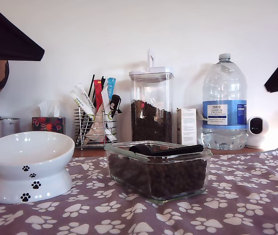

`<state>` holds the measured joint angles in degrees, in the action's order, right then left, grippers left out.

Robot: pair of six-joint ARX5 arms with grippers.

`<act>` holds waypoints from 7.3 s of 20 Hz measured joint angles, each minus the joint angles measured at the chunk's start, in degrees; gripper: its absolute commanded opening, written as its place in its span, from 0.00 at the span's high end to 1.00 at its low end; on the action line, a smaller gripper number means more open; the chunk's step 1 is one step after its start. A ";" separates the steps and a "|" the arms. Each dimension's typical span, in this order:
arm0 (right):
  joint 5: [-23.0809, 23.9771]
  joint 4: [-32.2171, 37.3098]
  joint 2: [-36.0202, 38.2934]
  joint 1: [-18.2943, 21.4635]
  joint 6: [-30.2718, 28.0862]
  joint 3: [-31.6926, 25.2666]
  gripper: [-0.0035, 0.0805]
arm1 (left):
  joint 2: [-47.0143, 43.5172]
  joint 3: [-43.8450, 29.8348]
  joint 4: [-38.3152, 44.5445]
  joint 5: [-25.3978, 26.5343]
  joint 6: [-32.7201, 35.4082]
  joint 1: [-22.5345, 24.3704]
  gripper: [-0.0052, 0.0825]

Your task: Measure one spoon of cat food and pour it into the food bowl

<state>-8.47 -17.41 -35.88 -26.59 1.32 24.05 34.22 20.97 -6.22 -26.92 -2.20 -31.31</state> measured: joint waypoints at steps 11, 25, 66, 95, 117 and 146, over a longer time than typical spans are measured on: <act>-2.84 -5.84 -22.88 -1.64 -7.54 18.21 0.93 | 4.61 0.00 1.75 3.83 -2.40 -4.68 0.96; -8.94 -32.20 -51.87 -1.68 -9.22 48.26 0.76 | 13.11 0.00 4.24 4.48 -3.80 -7.13 0.96; 4.42 -36.59 -65.92 -7.67 -13.40 52.35 0.80 | 13.11 0.00 4.04 4.92 -3.80 -7.13 0.96; 25.49 -39.21 -65.92 -14.53 -16.44 56.72 0.97 | 13.11 0.00 3.65 6.45 -3.63 -7.13 0.96; -21.31 -48.85 -57.75 1.33 -3.98 56.74 0.97 | 13.11 0.00 2.56 8.07 -2.54 -7.13 0.96; -51.04 -23.12 -57.81 15.63 0.24 31.45 0.97 | 13.11 0.00 4.22 11.61 -0.61 -7.13 0.96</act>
<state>-59.51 -40.53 -93.69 -10.96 1.56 55.51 47.33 20.97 -2.00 -15.31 -2.81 -38.44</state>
